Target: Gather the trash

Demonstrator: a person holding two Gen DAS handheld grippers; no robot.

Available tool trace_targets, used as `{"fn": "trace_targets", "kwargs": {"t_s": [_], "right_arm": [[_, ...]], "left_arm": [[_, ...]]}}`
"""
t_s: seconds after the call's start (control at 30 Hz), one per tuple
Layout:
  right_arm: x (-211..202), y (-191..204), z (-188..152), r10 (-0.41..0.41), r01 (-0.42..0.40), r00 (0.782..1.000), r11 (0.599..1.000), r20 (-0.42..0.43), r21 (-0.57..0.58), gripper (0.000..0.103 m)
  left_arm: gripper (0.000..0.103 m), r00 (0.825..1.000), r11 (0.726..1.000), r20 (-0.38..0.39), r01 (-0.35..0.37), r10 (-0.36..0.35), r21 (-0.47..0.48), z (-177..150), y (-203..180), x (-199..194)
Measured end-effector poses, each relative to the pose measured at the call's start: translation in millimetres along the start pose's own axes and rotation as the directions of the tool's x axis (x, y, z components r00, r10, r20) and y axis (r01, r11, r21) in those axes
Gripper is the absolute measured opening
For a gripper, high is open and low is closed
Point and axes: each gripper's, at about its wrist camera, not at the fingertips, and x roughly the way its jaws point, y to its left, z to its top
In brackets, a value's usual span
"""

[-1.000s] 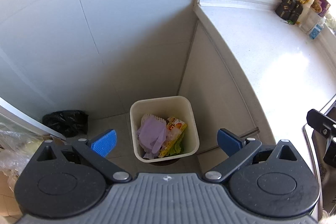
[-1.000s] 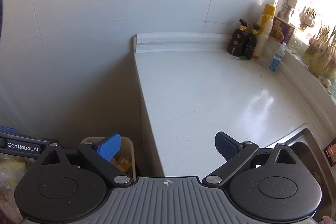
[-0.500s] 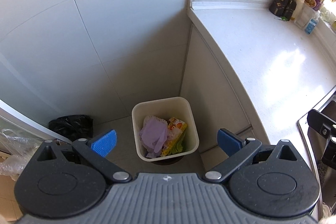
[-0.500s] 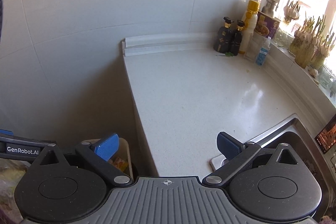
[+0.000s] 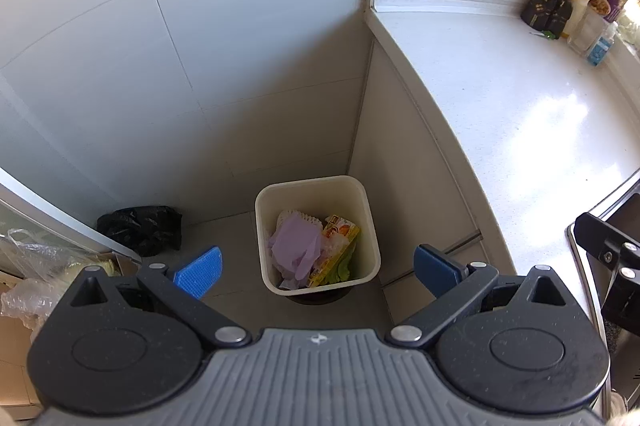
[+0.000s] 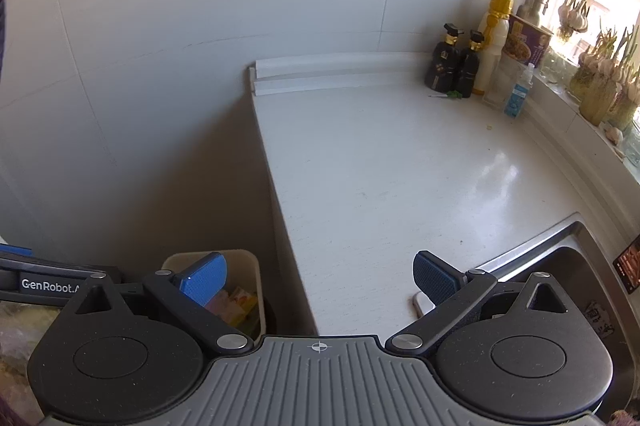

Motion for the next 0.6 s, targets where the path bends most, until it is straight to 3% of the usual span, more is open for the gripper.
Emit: {"fn": "trace_targets", "kwargs": {"t_s": [0.6], "right_arm": [[13.1, -4.6, 6.7, 0.041, -0.042, 0.999, 0.999, -0.026, -0.029, 0.101]], "left_arm": [[0.102, 1.000, 1.000, -0.021, -0.005, 0.004, -0.023, 4.0, -2.9, 4.9]]}}
